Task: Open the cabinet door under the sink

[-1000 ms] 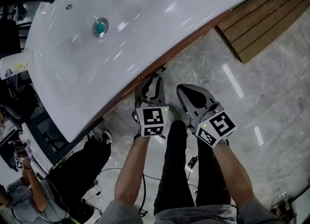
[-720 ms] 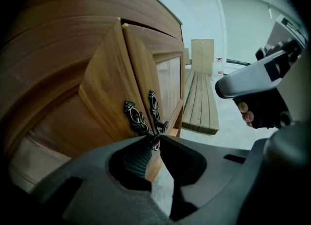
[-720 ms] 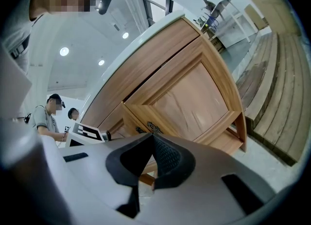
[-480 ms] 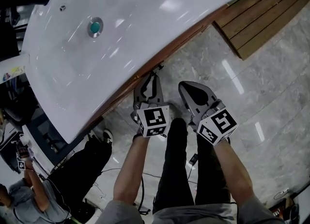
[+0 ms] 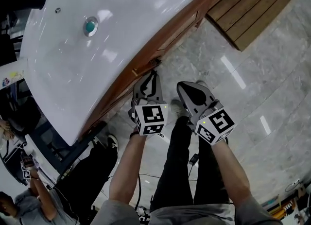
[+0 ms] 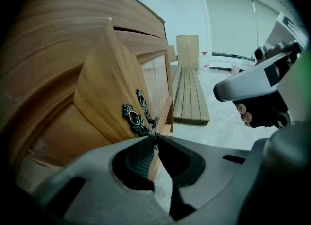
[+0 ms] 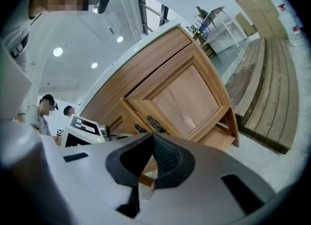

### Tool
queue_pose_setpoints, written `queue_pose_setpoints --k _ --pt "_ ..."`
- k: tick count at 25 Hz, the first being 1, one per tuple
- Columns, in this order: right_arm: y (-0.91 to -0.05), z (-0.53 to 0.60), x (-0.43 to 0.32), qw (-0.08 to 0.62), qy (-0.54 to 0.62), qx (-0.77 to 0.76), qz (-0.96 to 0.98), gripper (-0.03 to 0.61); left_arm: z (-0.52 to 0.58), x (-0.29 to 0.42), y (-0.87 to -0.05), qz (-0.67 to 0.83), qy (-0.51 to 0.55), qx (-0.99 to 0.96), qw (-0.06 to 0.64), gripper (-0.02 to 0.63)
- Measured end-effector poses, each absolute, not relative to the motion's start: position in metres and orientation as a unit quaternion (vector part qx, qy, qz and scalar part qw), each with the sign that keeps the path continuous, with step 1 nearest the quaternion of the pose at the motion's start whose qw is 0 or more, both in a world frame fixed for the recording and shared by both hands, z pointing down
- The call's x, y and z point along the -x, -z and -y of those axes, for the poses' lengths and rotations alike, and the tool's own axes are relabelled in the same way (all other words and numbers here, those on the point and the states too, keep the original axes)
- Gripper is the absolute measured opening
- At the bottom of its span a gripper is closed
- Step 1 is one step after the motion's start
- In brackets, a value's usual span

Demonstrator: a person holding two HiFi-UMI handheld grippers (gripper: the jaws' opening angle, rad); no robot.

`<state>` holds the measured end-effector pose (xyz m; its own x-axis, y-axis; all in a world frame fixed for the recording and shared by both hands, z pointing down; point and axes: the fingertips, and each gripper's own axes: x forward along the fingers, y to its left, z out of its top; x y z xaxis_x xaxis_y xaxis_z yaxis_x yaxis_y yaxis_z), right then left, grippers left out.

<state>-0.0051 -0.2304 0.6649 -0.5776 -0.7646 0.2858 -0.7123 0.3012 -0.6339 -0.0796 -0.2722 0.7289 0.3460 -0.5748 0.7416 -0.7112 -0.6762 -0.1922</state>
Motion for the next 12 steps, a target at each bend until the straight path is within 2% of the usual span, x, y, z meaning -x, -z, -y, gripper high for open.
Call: queue_pose_setpoints --k 12 --pt "-0.672 0.174 0.026 0.040 0.368 0.510 -0.777 0.008 0.216 0.068 -0.731 0.291 -0.432 -0.854 0.021 0.031"
